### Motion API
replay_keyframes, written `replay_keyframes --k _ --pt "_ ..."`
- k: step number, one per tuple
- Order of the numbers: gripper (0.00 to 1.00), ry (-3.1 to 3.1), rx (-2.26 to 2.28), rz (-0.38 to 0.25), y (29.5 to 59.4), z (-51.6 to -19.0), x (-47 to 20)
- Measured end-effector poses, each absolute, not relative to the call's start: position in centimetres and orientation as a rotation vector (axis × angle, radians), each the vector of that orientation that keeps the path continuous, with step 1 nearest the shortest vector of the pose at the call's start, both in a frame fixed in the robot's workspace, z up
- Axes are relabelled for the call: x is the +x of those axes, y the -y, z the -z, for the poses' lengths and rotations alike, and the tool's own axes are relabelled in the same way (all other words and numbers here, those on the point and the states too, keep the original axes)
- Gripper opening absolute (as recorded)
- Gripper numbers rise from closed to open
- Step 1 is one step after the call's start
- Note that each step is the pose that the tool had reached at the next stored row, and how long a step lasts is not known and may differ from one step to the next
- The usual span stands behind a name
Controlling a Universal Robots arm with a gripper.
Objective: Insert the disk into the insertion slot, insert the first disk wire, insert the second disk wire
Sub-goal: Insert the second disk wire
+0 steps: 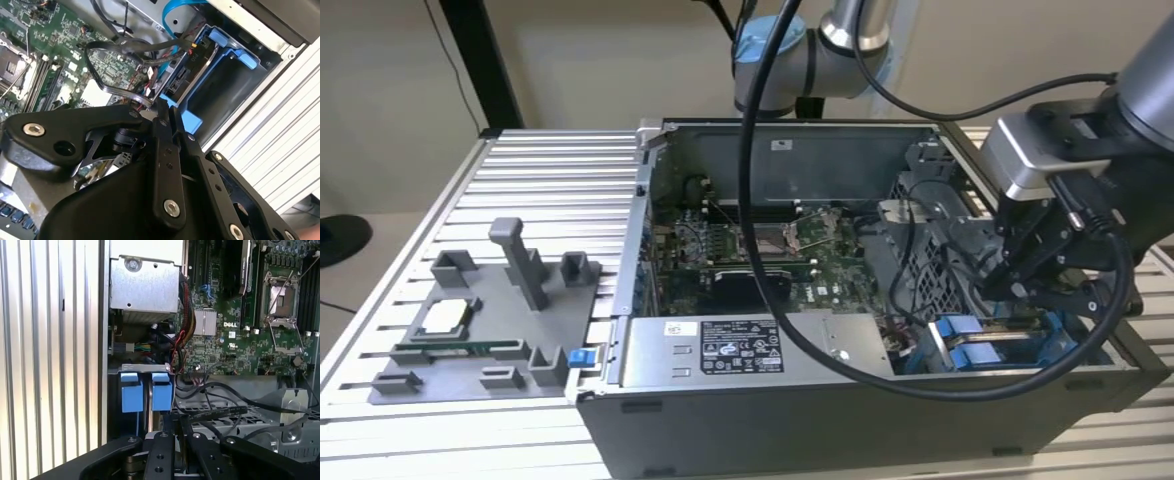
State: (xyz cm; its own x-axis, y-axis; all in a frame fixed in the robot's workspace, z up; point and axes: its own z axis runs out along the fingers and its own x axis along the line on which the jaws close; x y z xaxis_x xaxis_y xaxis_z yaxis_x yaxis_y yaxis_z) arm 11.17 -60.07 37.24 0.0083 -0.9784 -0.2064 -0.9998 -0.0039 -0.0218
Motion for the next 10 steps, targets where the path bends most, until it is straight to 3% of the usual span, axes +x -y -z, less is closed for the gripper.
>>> replay_keyframes --k 10 --pt "0.00 -2.106 -2.098 -0.196 60.07 -37.07 11.67"
